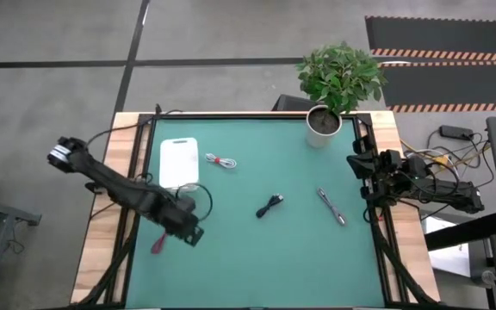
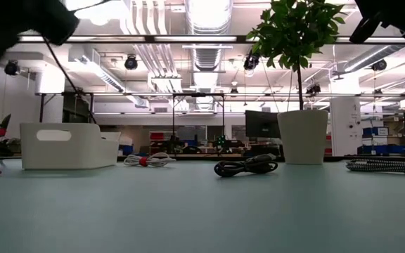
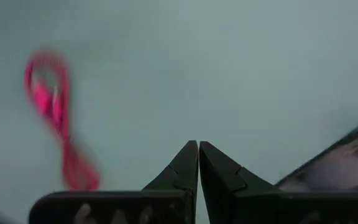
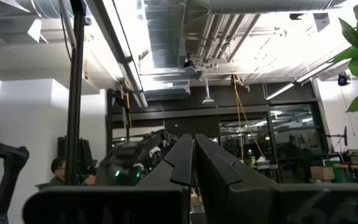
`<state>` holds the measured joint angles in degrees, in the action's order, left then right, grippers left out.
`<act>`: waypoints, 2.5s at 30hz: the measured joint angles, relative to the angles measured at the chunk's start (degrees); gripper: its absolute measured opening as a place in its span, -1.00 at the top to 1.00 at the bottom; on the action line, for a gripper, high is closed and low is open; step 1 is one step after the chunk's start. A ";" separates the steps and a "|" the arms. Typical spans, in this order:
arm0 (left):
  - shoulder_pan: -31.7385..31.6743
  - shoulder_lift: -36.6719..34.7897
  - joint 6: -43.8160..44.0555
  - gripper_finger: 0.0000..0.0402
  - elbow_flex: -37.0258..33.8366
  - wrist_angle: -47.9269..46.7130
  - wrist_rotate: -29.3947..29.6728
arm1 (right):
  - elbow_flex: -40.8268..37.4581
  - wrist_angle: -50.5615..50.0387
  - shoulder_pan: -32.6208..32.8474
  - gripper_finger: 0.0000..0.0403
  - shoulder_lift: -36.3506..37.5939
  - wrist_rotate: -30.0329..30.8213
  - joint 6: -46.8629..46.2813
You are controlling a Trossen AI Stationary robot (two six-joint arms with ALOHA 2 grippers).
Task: Pick and place USB-C Cables
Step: Put the red charger cable into the white bin
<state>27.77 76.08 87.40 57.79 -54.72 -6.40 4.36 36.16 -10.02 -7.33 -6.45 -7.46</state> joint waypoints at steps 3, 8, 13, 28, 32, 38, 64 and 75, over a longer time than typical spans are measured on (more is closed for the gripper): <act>0.85 3.91 0.54 1.00 -0.08 -3.86 -5.03 | 0.00 0.02 0.00 0.96 0.00 0.01 0.00; 0.83 8.65 -0.74 1.00 -0.11 -11.67 -8.40 | 0.00 -0.32 0.00 0.96 -0.02 0.03 0.06; 0.72 10.60 -1.78 1.00 -2.32 -10.48 -6.87 | 0.02 -0.76 0.00 0.96 -0.02 0.03 0.02; 0.72 5.40 0.85 0.60 -14.22 1.34 -6.69 | 0.02 -1.97 -0.01 0.96 -0.33 0.06 0.04; 0.72 5.36 0.80 0.33 -15.95 2.16 -6.52 | 0.02 -2.85 0.00 0.96 -0.35 0.07 0.02; 0.72 5.75 0.77 0.09 -17.26 1.89 -5.59 | 0.02 -2.91 -0.01 0.96 -0.35 0.07 0.02; 0.78 6.31 0.83 0.44 -18.77 4.38 0.51 | 0.02 -3.26 -0.02 0.96 -0.63 0.05 -2.21; 0.79 6.16 2.28 0.92 -19.24 4.95 0.47 | 0.02 -4.69 0.00 0.96 -0.63 0.05 -2.99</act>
<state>28.56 82.24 89.68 38.55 -49.77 -5.93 4.38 31.47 -10.02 -7.97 -6.39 -10.46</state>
